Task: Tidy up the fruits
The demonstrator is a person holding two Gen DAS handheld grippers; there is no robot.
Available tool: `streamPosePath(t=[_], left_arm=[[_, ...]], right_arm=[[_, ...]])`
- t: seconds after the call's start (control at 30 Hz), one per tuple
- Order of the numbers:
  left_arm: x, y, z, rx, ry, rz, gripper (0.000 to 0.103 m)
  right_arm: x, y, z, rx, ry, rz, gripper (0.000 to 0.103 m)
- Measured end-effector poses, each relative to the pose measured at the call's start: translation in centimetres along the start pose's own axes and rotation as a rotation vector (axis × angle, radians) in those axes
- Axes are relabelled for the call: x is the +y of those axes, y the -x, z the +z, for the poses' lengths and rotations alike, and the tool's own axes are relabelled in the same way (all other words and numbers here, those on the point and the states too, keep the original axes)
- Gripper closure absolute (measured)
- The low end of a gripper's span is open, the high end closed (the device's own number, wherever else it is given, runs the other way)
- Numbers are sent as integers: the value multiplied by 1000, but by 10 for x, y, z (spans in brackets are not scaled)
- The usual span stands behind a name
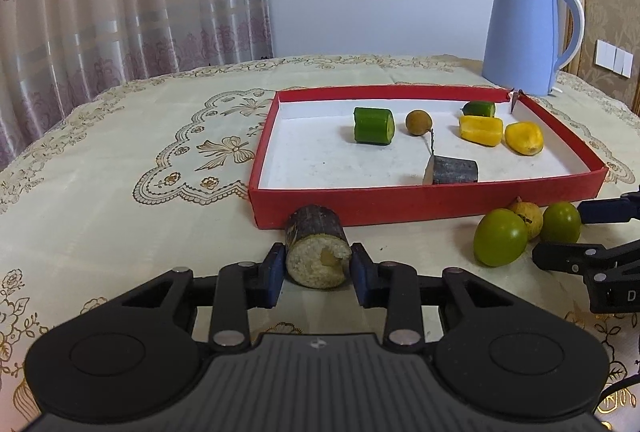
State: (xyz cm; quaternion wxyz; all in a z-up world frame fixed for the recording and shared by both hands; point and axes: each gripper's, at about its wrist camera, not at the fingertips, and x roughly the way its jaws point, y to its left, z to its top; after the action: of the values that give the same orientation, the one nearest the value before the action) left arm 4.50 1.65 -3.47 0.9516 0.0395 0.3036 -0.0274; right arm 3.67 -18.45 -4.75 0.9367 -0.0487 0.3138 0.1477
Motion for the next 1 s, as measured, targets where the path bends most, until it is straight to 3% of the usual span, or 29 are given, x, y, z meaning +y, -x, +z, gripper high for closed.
streamPosePath(t=[0.2,0.3,0.7,0.8,1.0], left_arm=[[0,0,0,0,0,1,69],[0,1,0,-6,3,6,69],[-4,21,26,-107,-41,-4,74],[-5,19,29,-104,-44,-8,82],[-2,15,26,-86,-34,-14,85]], right_arm=[[-2,0,-2,-18,2,30,33],[1,-5,-2,16,9,38,0],[-1,-5,-4,17,4,56,0],[-5,-2,-3,18,-7,73,0],[-5,-2,-3,2,-29,34,7]])
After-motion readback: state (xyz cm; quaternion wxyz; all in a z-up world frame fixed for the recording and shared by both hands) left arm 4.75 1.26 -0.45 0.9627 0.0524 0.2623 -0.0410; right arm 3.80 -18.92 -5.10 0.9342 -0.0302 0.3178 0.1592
